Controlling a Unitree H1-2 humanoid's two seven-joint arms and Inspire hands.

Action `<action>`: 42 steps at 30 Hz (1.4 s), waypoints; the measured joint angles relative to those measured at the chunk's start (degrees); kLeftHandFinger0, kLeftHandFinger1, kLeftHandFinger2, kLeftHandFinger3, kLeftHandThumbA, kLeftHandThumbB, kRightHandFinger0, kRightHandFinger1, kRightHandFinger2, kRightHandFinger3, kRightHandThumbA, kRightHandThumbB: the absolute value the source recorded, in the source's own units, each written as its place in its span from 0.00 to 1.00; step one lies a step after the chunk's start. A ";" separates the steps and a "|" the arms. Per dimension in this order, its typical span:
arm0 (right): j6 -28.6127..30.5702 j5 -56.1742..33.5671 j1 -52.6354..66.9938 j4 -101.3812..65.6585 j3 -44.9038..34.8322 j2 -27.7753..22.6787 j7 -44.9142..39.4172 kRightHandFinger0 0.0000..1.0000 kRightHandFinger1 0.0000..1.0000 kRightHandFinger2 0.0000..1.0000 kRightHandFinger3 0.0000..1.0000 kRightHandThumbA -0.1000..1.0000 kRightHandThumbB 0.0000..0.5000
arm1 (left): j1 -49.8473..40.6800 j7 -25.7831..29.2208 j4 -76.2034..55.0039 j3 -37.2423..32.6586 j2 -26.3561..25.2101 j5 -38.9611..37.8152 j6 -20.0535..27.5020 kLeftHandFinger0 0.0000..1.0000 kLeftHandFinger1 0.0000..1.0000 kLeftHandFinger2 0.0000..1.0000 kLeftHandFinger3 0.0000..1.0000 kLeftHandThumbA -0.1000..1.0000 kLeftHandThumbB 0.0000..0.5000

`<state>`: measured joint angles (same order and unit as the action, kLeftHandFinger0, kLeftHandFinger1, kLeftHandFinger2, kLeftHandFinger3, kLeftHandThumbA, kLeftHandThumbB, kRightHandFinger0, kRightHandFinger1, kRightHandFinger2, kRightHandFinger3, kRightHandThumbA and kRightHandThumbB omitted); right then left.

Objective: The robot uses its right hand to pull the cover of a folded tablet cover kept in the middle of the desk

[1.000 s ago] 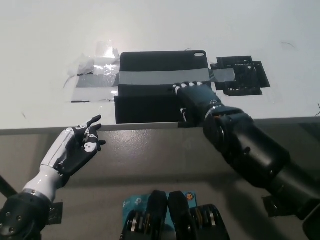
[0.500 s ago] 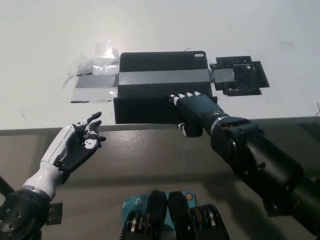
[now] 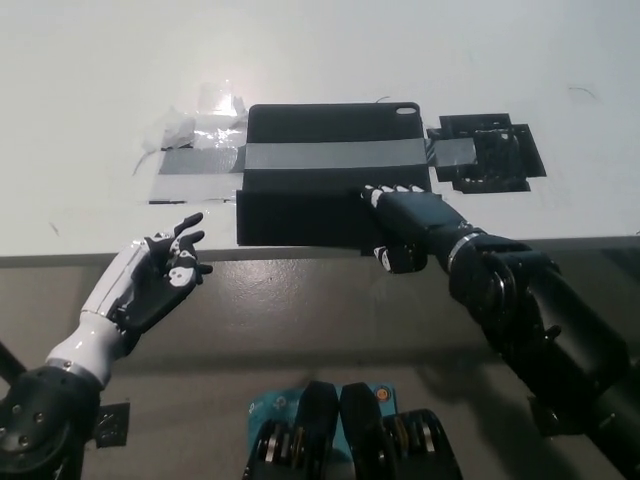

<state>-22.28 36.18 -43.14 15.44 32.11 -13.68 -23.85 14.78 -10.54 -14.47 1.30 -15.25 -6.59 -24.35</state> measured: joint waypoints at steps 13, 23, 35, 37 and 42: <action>-1.81 -2.00 0.63 -2.47 -4.59 1.60 -4.56 1.00 1.00 1.00 1.00 0.61 1.00 | 0.29 0.00 0.83 0.01 -0.24 0.04 0.02 0.75 0.95 1.00 1.00 1.00 0.51; -2.78 2.83 2.18 -4.23 -14.35 6.91 -11.56 1.00 1.00 1.00 1.00 0.59 1.00 | 0.34 0.01 0.93 -0.02 -0.24 0.05 -0.02 0.83 0.99 1.00 1.00 1.00 0.50; -2.93 7.50 7.67 -9.98 -21.41 10.23 -22.05 0.72 1.00 1.00 1.00 0.71 1.00 | 0.35 0.01 0.98 -0.02 -0.24 0.05 -0.13 0.81 0.97 1.00 1.00 1.00 0.51; -3.03 7.77 9.68 -10.43 -21.66 10.37 -24.39 0.80 1.00 1.00 0.95 0.72 1.00 | 0.36 0.01 0.98 -0.02 -0.24 0.05 -0.14 0.80 0.97 1.00 1.00 1.00 0.55; -3.60 8.04 13.92 -12.71 -22.81 10.46 -30.21 0.72 1.00 1.00 1.00 0.72 1.00 | 0.69 0.01 0.98 0.00 -0.27 0.06 -0.16 0.77 0.96 1.00 1.00 1.00 0.54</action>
<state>-25.87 44.21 -29.22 2.73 9.30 -3.22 -54.05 15.47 -10.54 -13.48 1.29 -15.52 -6.53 -24.50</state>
